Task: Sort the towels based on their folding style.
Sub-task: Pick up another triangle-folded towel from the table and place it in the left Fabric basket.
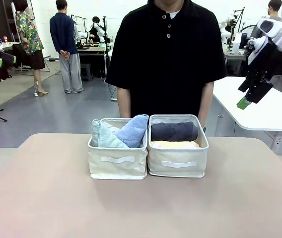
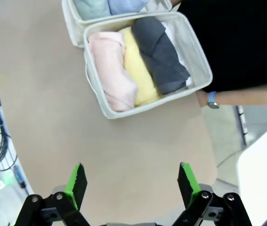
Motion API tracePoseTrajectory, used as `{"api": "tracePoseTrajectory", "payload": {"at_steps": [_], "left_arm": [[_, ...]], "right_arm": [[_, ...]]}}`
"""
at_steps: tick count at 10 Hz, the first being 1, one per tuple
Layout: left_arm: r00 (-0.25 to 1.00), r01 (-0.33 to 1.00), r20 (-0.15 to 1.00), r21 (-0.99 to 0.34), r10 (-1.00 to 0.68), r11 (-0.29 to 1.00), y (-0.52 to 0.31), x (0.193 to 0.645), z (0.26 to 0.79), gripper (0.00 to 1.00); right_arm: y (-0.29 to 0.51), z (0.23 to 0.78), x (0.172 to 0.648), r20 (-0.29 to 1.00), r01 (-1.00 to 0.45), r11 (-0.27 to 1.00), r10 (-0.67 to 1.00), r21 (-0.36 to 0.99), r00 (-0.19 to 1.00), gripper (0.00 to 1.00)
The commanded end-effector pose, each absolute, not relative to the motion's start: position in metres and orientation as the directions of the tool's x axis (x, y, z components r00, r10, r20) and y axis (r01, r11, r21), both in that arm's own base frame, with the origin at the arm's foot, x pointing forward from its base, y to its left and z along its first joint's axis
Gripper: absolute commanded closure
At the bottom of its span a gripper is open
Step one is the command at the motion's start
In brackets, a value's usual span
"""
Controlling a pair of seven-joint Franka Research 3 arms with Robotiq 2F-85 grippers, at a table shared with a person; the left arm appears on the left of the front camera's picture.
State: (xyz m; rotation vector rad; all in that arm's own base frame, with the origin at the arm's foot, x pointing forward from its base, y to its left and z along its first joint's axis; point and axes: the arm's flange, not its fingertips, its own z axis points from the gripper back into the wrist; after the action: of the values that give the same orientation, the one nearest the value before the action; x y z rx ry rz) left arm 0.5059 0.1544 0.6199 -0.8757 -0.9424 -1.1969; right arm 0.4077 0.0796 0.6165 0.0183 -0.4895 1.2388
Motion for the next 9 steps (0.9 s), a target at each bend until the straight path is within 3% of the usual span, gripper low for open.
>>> {"api": "tracePoseTrajectory", "payload": {"at_steps": [1,9], "left_arm": [[0.114,0.985,0.92,-0.055,-0.375,0.164,0.1522,0.5038,0.6197,0.0],[0.114,0.985,0.92,-0.055,-0.375,0.164,0.1522,0.5038,0.6197,0.0]], "right_arm": [[0.0736,0.6214,0.4026,0.365,-0.907,0.336,0.902,-0.252,0.232,0.0],[0.0746,0.6221,0.4041,0.374,-0.904,0.344,0.897,-0.255,0.236,0.0]]}}
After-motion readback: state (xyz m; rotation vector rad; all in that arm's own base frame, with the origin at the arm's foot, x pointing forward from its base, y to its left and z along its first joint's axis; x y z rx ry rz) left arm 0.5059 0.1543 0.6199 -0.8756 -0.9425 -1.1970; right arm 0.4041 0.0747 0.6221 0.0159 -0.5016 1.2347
